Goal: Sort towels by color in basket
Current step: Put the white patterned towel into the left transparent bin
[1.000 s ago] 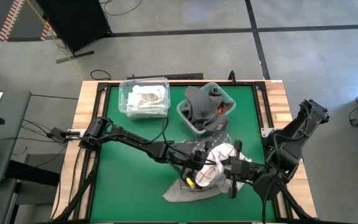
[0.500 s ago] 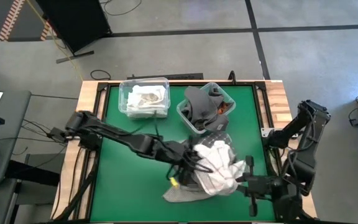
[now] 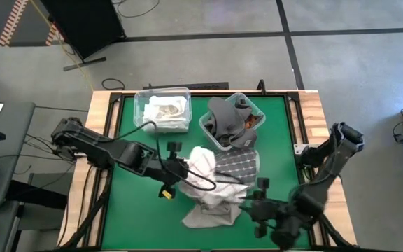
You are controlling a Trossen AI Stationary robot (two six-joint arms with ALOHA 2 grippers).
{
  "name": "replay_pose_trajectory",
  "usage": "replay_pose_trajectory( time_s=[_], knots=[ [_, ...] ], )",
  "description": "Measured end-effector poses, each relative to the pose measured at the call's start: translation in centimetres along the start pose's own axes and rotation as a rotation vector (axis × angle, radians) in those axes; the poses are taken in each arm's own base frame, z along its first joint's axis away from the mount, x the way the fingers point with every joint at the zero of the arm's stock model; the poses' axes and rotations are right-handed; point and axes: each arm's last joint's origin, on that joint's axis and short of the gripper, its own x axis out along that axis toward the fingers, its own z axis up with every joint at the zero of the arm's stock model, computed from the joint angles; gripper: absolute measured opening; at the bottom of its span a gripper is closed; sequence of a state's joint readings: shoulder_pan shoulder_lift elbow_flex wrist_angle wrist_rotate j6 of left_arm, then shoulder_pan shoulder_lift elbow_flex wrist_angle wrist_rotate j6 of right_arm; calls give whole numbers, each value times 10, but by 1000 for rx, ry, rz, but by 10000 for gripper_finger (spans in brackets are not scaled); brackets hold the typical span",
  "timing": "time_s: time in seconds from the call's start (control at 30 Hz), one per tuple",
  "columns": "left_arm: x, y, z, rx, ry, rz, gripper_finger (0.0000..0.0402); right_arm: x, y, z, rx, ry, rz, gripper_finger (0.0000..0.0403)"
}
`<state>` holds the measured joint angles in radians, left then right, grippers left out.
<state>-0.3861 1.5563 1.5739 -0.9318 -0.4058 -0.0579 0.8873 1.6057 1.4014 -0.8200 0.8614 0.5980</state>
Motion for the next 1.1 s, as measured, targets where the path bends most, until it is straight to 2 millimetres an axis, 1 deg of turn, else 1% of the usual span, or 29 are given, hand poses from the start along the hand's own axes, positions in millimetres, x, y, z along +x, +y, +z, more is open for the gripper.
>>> replay_pose_trajectory(
  time_s=[0.13,0.2,0.27,0.4,0.53,0.7,0.8,0.97,1.1],
  knots=[
    [12,-8,-18,-25,167,13,19,26,2,-3,-1,46,-62,215],
    [21,-12,-27,-29,243,25,19,40,4,-6,-5,71,-89,231],
    [29,-16,-36,-41,298,17,19,53,5,-9,-12,98,-113,237],
    [45,-23,-58,-67,384,-14,19,76,6,-16,-21,162,-131,238],
    [58,-29,-80,-86,484,-45,19,93,6,-21,-32,198,-164,230],
    [69,-34,-107,-119,606,-80,18,110,-6,-21,11,206,-200,218],
    [72,-36,-120,-137,679,-91,18,120,-16,-21,28,224,-229,212],
    [71,-38,-131,-144,751,-79,18,134,-29,-15,54,237,-208,204],
    [69,-40,-133,-136,763,-82,18,143,-29,-3,31,161,-129,200]
  ],
)
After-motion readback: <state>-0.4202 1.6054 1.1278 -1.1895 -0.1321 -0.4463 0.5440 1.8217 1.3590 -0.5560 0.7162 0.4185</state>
